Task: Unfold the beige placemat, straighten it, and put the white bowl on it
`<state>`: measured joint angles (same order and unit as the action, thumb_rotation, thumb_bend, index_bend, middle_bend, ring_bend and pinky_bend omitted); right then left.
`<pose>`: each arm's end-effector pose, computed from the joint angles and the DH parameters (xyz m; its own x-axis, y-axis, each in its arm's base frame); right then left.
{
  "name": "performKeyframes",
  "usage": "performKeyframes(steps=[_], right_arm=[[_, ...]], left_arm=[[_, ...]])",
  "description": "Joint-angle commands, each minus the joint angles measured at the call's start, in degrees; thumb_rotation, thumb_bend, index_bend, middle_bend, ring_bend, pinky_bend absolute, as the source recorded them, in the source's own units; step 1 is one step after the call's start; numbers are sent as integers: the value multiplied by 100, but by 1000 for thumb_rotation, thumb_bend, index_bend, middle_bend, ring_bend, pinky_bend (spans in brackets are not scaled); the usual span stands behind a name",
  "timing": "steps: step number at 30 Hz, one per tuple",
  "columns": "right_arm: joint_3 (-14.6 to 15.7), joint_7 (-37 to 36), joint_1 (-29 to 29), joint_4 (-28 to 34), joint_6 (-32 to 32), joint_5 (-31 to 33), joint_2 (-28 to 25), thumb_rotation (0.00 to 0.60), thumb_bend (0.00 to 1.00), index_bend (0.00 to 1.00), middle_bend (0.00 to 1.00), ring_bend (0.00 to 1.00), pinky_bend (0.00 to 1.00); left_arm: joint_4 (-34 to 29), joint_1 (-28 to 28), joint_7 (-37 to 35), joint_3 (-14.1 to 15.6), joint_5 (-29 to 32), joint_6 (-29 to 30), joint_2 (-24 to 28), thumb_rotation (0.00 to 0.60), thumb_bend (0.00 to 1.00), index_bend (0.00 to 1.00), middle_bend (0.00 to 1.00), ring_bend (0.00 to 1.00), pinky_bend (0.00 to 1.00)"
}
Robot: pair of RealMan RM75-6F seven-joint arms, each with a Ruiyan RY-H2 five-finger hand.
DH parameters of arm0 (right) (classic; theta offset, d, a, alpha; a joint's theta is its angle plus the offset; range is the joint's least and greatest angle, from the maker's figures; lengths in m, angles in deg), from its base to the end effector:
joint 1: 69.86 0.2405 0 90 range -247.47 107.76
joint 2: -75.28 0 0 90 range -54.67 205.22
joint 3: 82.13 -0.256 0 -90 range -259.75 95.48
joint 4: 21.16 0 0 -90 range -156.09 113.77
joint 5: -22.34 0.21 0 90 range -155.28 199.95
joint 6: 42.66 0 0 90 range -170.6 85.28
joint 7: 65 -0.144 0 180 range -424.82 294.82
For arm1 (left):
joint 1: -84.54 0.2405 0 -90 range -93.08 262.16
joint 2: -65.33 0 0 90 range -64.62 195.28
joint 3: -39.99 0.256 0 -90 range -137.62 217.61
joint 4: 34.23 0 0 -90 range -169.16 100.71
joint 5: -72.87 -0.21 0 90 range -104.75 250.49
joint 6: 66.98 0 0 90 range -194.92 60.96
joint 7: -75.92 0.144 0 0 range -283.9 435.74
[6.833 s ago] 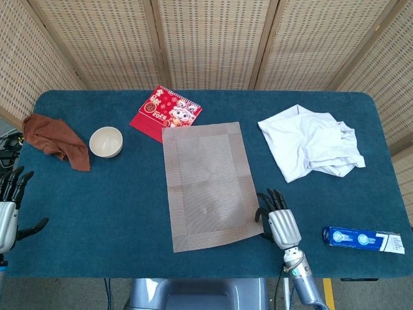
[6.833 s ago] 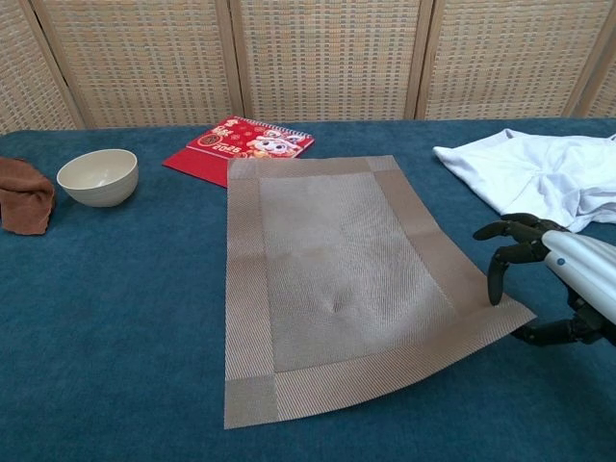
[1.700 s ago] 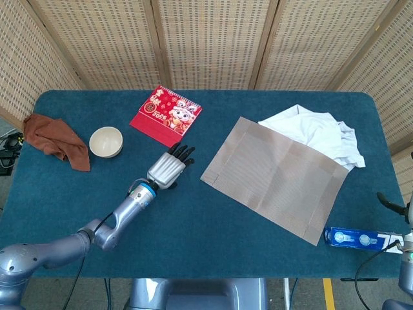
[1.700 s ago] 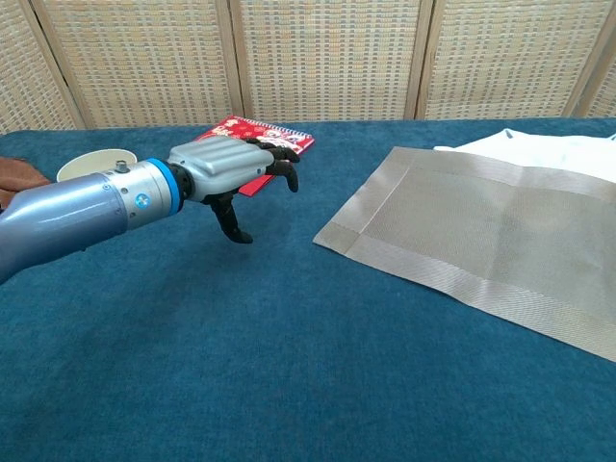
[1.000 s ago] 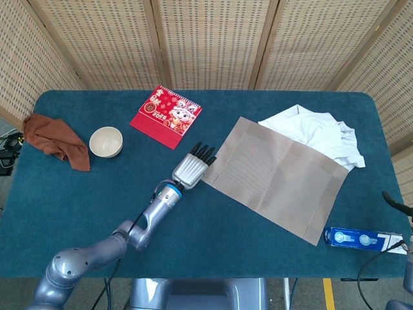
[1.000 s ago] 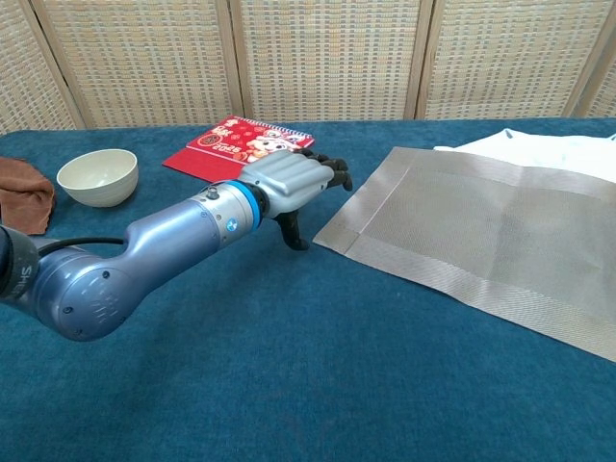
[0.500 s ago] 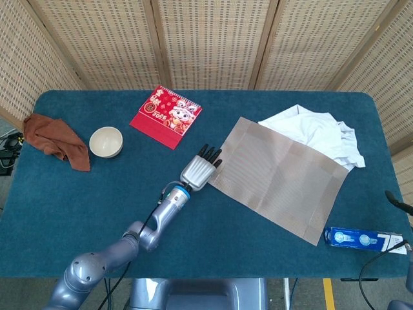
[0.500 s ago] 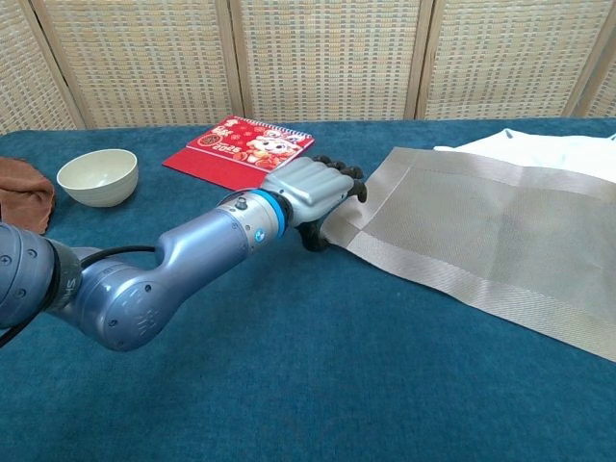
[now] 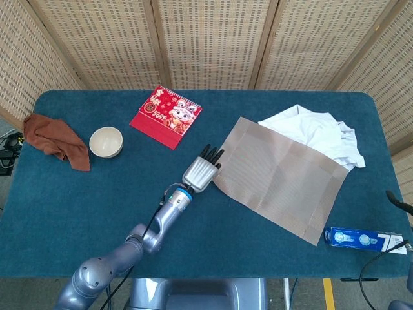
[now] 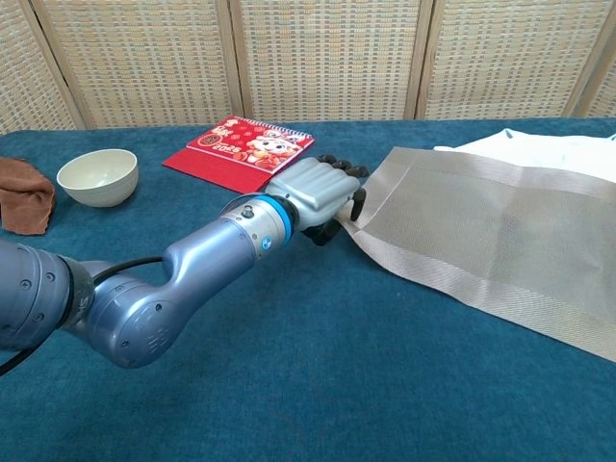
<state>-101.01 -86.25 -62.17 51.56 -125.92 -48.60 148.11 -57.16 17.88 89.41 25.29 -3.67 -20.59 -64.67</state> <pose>-0.3659 -0.2447 0.2076 0.1476 0.3595 0.9214 -0.9815 0.1683 0.0916 -0.0365 0.3950 -0.1663 0.6868 -0.0005 0.7269 0.5921 -0.5796 -0.5599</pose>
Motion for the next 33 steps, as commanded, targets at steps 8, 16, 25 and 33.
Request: performKeyframes(steps=[8,16,25,33], right_arm=[[-5,-15,-20,57,-49,-28,-25,600,295,93,0,0,0],[24,35,-26,125,-117,-112,-36,600,295,94,0,0,0],[76,124,-34,232,-180,-207,-48,600,295,95,0,0,0],[129,269,-24,324,-228,-287,-34,600,295,99,0,0,0]], left_arm=[[8,237,36,15,57,395,-1,600,576,742,0,0,0],[-172,599,139,162,-44,793,186,600,575,747,0,0,0],[-765,1113,212,443,-228,1156,749,600,576,749,0,0,0],[-2261,1822,761,726,-221,1434,1643,600,577,746,0,0,0]])
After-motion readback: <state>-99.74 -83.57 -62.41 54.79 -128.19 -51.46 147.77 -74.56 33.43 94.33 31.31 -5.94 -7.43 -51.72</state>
